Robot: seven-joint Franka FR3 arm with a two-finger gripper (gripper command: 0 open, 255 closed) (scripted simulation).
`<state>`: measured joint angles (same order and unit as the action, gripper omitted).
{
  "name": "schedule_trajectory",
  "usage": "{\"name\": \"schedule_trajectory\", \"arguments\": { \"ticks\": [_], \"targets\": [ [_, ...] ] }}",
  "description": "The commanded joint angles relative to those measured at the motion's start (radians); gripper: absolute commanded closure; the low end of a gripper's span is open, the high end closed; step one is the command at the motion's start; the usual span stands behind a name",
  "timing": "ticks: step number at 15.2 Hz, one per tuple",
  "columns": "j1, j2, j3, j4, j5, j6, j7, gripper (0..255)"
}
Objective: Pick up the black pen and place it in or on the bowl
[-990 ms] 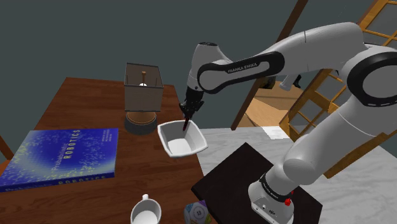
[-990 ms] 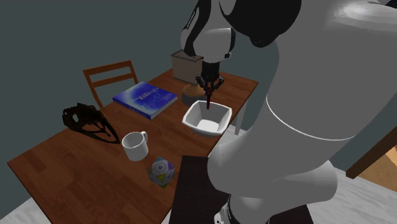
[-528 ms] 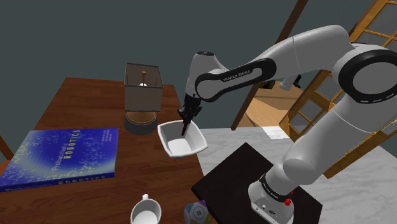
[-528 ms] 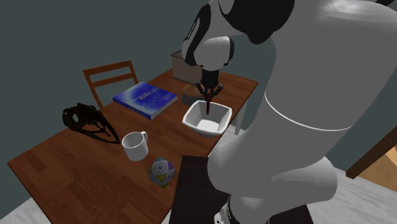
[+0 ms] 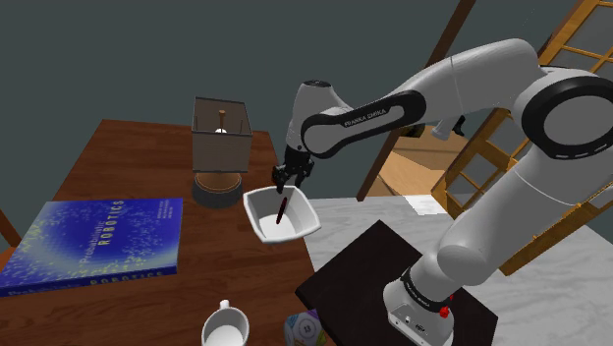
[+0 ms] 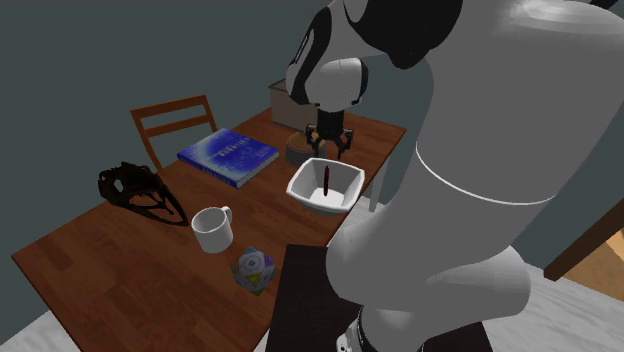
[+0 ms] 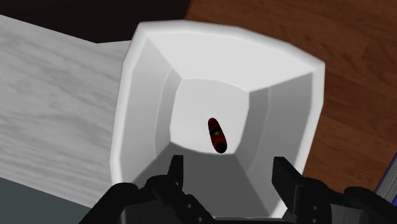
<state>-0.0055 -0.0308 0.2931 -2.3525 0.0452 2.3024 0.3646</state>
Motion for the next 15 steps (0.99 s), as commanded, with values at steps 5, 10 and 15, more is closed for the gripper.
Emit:
{"name": "schedule_trajectory", "arguments": {
  "ticks": [5,10,15],
  "targets": [
    [-0.001,-0.021,-0.001,0.014,0.007,-0.035,-0.005,0],
    [-0.002,-0.073,-0.006,0.061,0.020,-0.132,-0.016,0],
    [-0.002,-0.073,-0.006,0.061,0.020,-0.132,-0.016,0]
  ]
}}
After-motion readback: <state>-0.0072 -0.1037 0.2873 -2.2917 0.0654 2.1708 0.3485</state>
